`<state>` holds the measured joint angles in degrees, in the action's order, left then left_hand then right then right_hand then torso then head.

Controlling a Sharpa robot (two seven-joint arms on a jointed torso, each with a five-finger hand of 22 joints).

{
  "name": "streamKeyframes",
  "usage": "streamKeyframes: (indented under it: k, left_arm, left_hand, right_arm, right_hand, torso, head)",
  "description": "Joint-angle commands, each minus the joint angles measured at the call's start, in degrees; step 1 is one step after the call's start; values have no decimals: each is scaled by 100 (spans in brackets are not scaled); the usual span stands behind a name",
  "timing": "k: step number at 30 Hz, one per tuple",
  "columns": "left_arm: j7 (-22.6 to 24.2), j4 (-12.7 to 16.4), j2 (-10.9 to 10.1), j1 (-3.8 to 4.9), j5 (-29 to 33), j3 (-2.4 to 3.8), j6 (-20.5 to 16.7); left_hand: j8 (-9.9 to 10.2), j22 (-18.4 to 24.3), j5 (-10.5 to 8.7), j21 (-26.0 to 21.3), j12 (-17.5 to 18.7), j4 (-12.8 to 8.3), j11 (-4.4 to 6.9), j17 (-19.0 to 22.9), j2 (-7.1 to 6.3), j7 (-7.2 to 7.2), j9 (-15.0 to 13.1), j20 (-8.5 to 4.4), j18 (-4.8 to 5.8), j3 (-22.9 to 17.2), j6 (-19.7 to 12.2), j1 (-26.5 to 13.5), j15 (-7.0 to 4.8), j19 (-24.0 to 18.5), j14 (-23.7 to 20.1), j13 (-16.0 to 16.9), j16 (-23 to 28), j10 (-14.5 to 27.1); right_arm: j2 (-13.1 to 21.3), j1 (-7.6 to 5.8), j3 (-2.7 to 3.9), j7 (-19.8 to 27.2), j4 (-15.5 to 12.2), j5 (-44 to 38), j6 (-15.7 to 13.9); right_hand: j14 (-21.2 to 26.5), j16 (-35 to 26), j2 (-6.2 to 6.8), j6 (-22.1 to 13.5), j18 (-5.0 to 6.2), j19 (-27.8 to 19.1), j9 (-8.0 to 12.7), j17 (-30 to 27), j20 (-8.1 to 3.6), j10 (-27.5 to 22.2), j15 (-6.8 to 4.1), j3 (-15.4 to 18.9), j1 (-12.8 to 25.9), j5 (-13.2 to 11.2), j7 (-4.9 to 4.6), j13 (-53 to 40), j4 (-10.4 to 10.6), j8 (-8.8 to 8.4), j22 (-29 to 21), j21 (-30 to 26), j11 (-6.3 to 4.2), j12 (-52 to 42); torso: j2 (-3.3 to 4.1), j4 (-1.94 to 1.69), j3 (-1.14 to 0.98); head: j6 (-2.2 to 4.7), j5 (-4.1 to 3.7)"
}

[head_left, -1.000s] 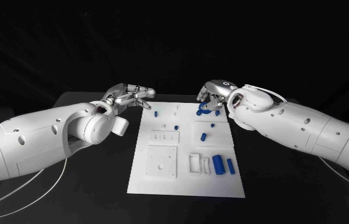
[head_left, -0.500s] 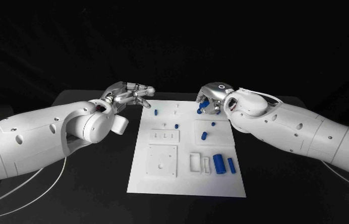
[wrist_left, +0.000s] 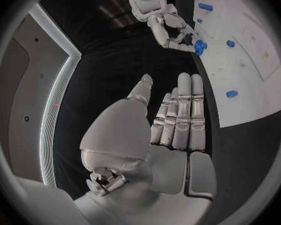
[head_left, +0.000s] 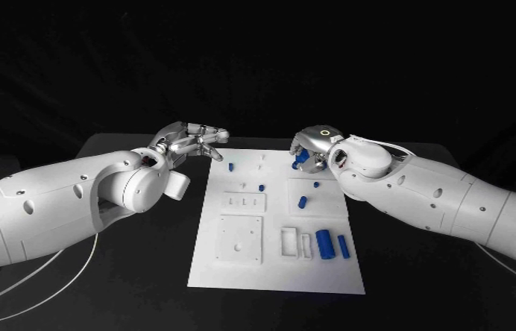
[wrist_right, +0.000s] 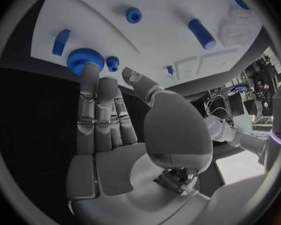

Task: Assemble the parts on the task board

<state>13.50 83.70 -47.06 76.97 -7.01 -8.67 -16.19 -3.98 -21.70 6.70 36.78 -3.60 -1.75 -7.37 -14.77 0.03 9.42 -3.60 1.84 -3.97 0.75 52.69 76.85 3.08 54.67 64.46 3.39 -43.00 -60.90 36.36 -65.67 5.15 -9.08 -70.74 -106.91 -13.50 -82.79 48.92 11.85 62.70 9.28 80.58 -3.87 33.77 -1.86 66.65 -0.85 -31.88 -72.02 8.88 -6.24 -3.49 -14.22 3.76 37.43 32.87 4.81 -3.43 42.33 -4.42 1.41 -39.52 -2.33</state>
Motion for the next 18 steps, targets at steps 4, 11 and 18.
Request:
streamKeyframes:
  k: [4,11,18]
  left_arm:
    - [17,27,-8,36,-19,8,71]
    - [21,42,-25,67,-18,8,86]
    - [39,23,-12,73,-6,8,99]
  left_hand:
    - [-4,-13,208,48,0,-16,5,-1,-35,9,-7,-5,-61,-58,23,37,-27,37,21,3,-42,20]
    - [1,-21,227,68,0,-26,4,5,-37,9,-6,-4,-61,-44,18,23,-26,23,20,3,-45,26]
    - [2,-20,109,77,0,-14,-3,10,-39,14,-6,1,-62,-31,-1,-3,-18,17,21,3,-48,37]
  right_arm:
    - [-49,30,-18,-133,63,-210,51]
    - [-97,57,-34,-211,145,-236,154]
    - [-120,67,-41,-245,188,-241,196]
  right_hand:
    - [9,34,43,21,-22,54,-1,-14,-7,-30,25,-63,-20,-70,-8,-1,7,-17,130,-101,1,12]
    - [9,35,32,42,-15,91,-1,-22,3,-90,34,-139,-26,-188,-12,2,52,-16,233,-212,15,14]
    - [8,59,9,74,-13,158,-3,-19,1,-73,29,-275,-19,-275,-11,2,122,-16,395,-354,9,13]
  torso:
    - [30,-9,7]
    - [67,-10,5]
    - [77,-10,11]
  head:
    - [-8,5]
    - [8,46]
    - [11,43]
